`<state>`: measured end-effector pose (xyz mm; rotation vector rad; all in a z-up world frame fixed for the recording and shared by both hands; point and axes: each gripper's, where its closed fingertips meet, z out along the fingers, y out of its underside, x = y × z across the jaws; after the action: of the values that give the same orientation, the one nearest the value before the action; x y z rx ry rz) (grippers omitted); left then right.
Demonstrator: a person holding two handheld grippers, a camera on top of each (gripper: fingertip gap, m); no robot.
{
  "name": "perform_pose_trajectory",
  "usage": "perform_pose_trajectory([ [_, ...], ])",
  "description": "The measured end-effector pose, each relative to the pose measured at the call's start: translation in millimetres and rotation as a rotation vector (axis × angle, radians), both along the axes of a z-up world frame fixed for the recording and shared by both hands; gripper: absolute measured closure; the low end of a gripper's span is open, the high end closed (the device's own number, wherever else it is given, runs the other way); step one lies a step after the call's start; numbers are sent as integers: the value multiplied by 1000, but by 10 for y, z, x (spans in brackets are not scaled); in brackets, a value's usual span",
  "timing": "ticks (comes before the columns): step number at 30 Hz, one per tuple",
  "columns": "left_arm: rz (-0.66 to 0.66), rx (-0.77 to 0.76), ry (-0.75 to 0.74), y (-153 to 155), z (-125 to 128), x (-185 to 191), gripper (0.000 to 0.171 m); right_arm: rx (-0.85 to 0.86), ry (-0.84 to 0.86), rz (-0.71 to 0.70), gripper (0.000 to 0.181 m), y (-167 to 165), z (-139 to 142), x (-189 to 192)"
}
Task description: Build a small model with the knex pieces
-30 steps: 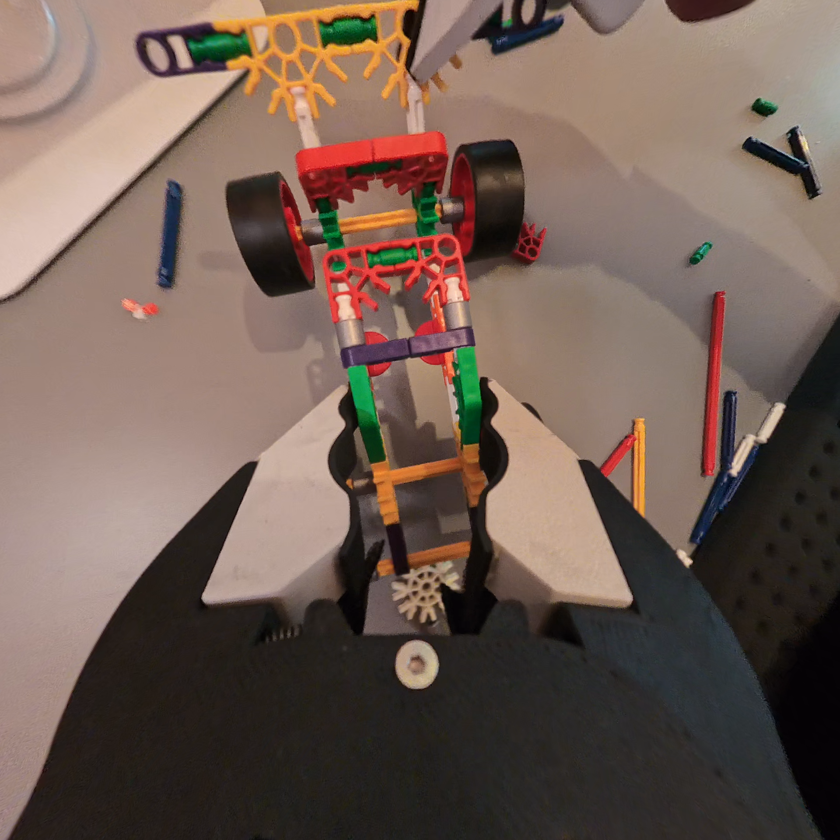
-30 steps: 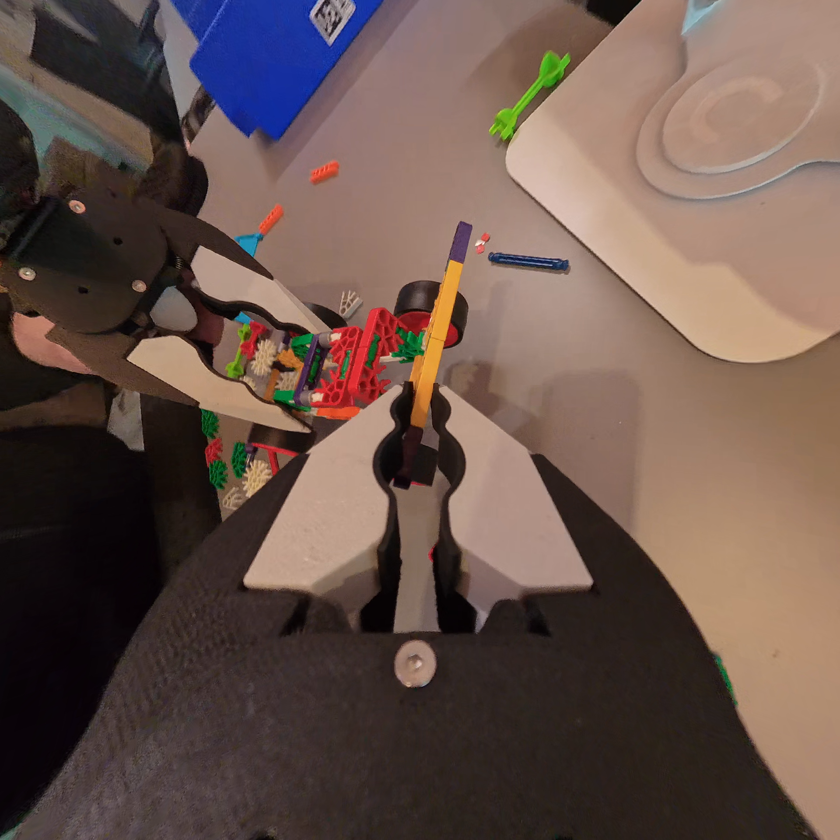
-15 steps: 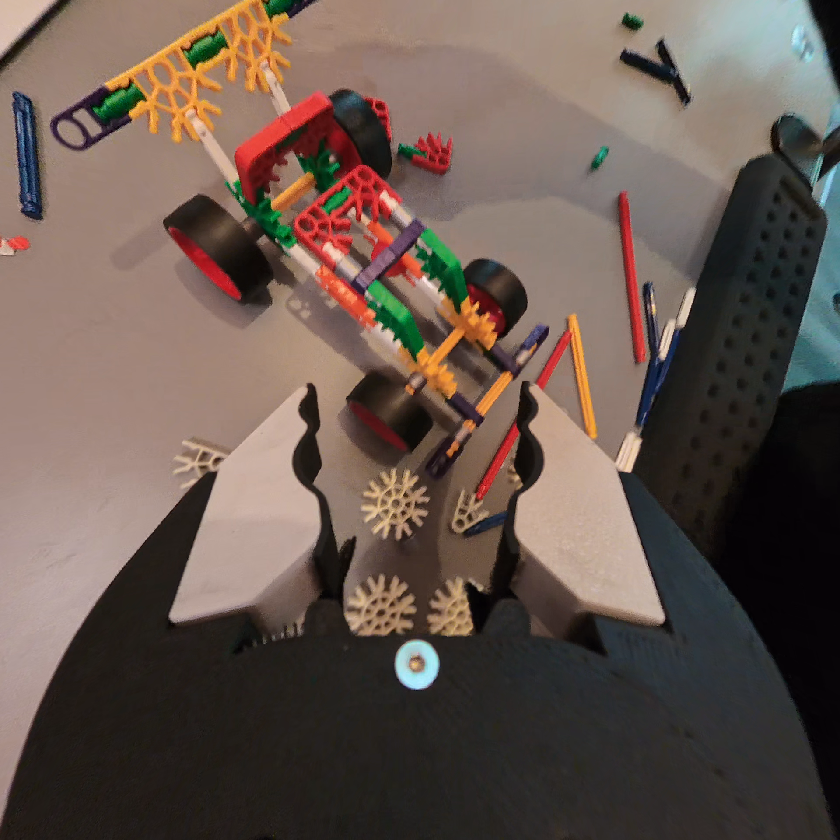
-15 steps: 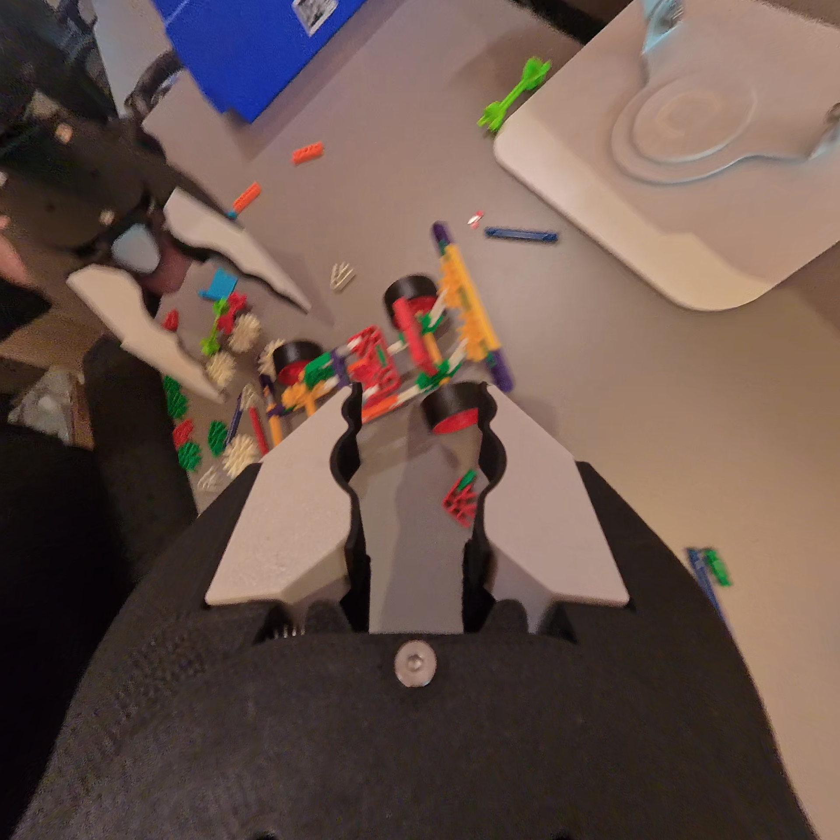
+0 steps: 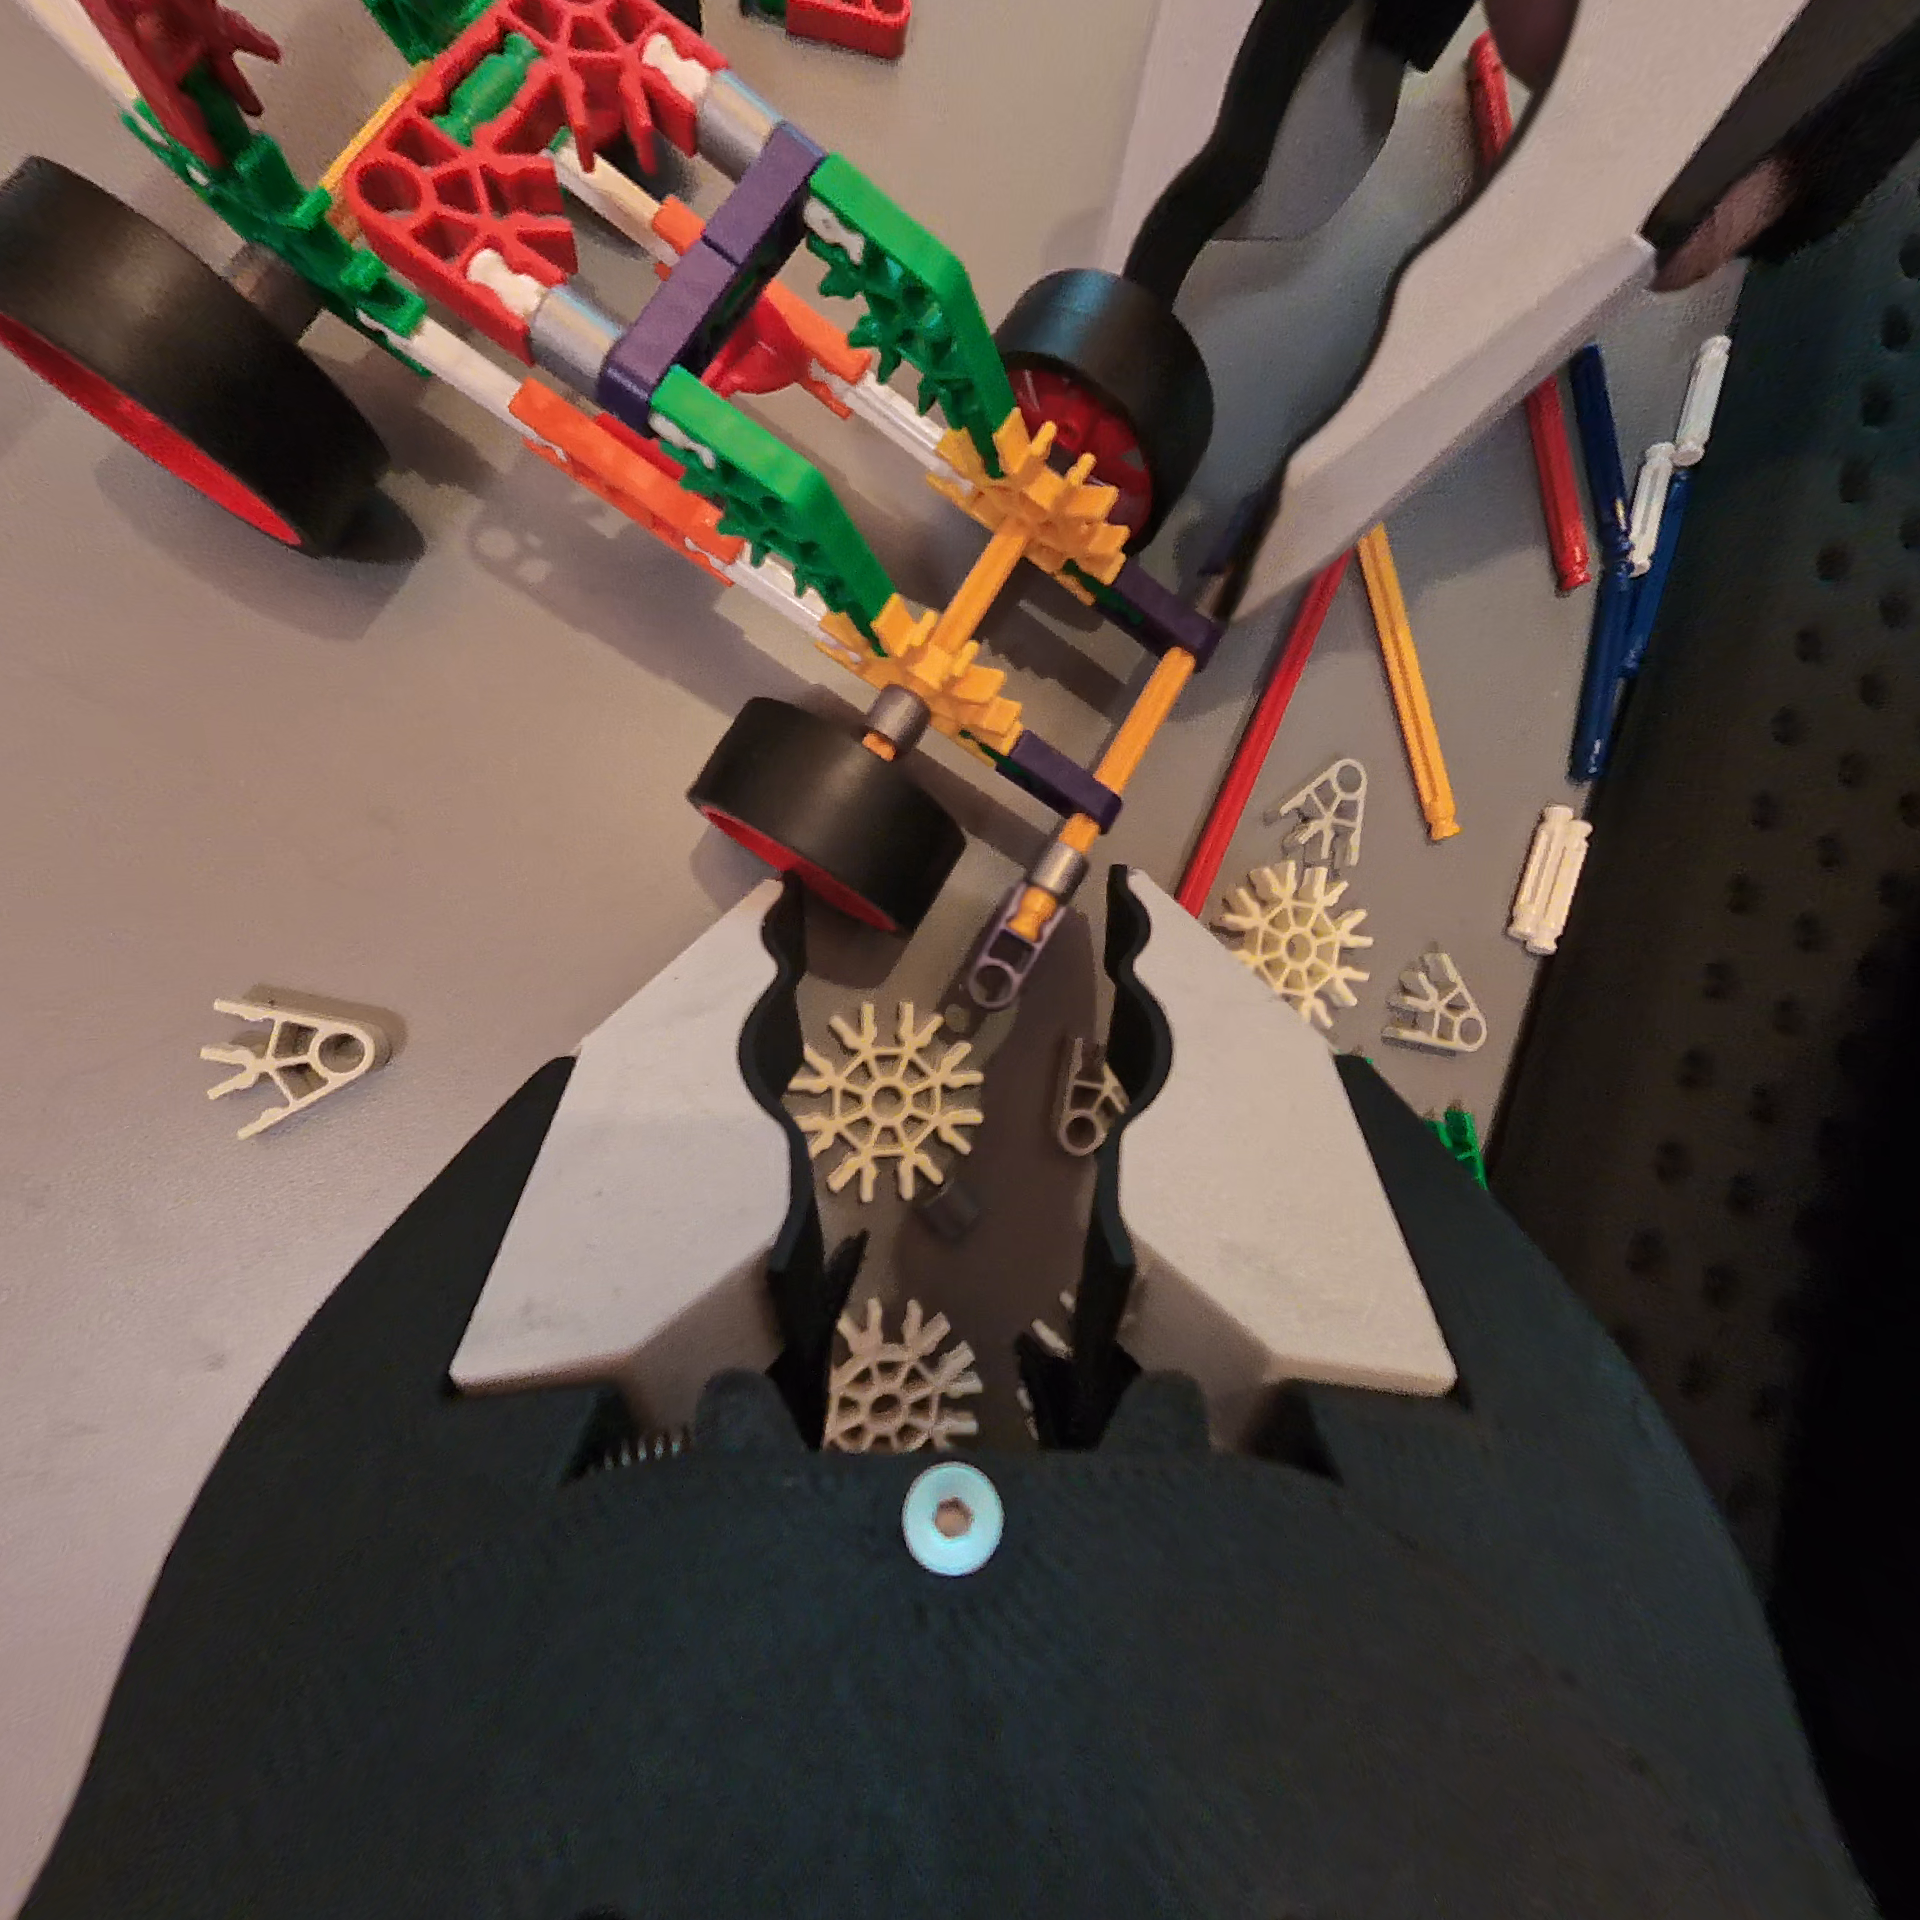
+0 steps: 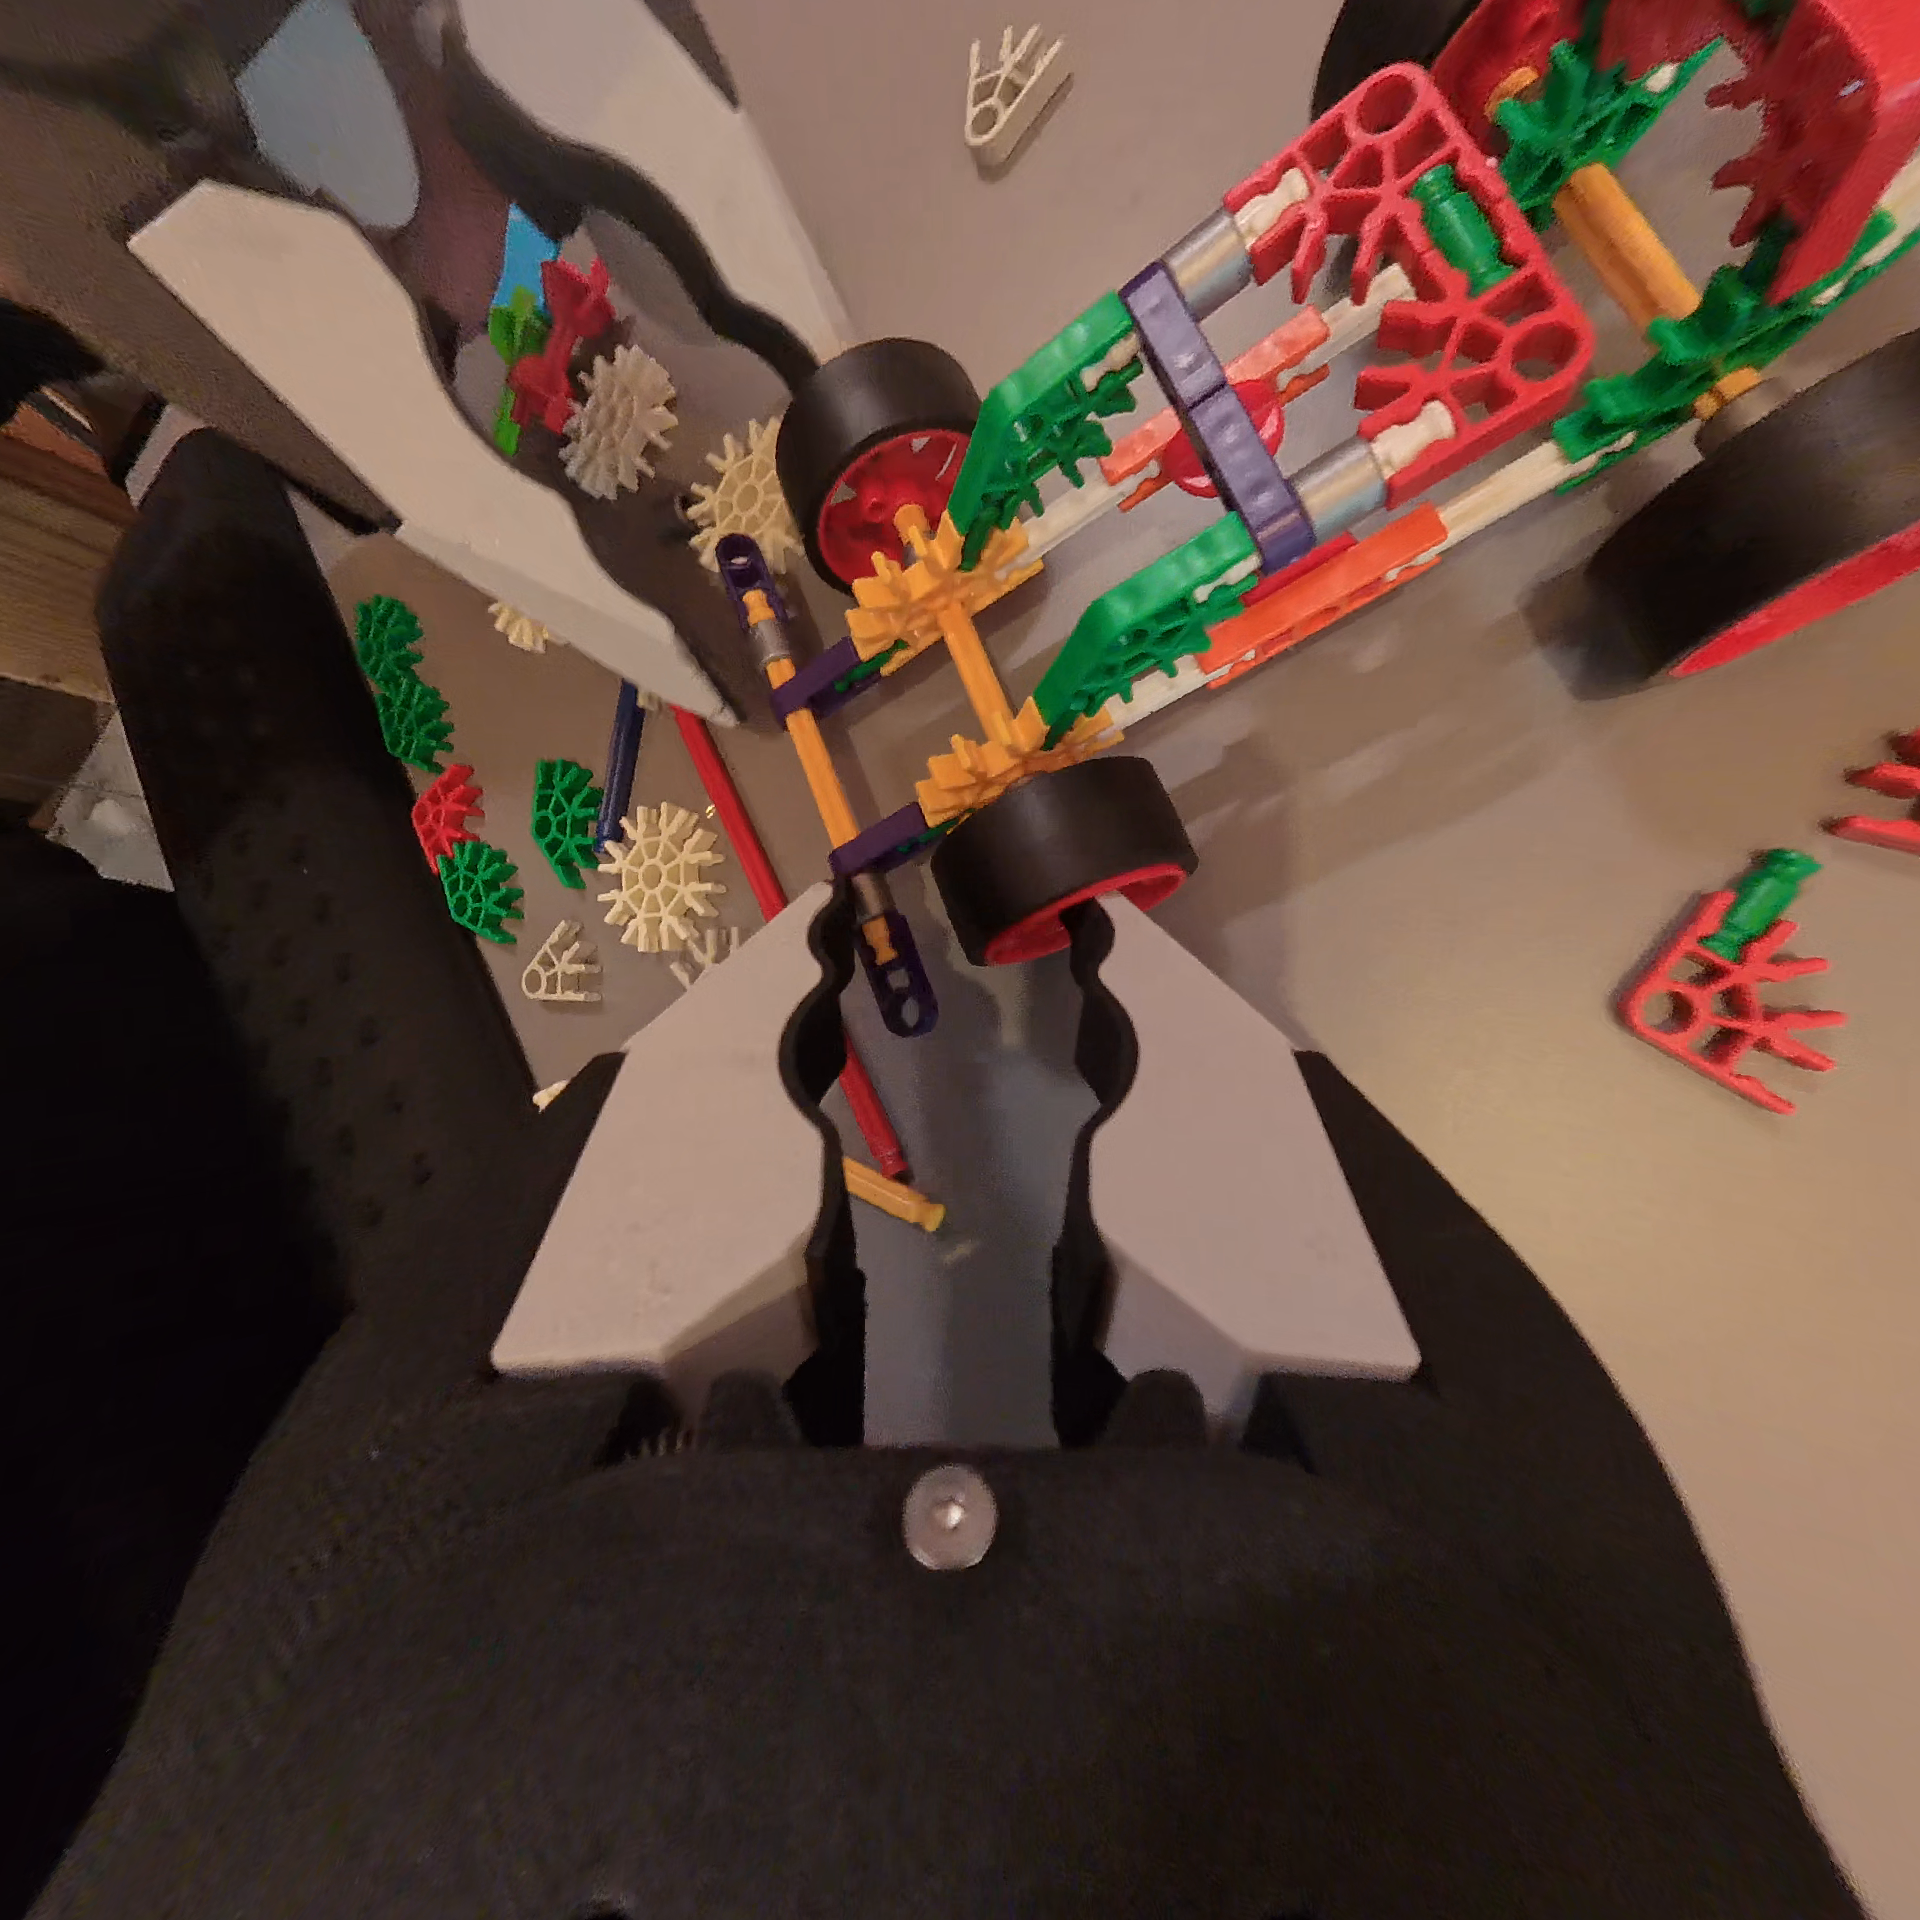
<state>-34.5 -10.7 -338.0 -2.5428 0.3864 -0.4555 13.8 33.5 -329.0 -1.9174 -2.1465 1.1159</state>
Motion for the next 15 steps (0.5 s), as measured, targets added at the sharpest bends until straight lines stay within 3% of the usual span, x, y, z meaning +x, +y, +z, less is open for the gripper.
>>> perform_pose_trajectory([
  [8, 33, 14, -3, 135, 33, 328, 108, 69, -14, -2, 154, 468, 50, -112],
  [11, 23, 27, -46, 260, 64, 546, 109, 103, -50, -3, 159, 648, 16, -121],
  [13, 2, 34, 14, 307, 28, 576, 115, 122, -60, -6, 159, 725, -32, -125],
  [15, -1, 29, -41, 318, 58, 640, 109, 110, -43, -26, 159, 745, -19, -141],
])
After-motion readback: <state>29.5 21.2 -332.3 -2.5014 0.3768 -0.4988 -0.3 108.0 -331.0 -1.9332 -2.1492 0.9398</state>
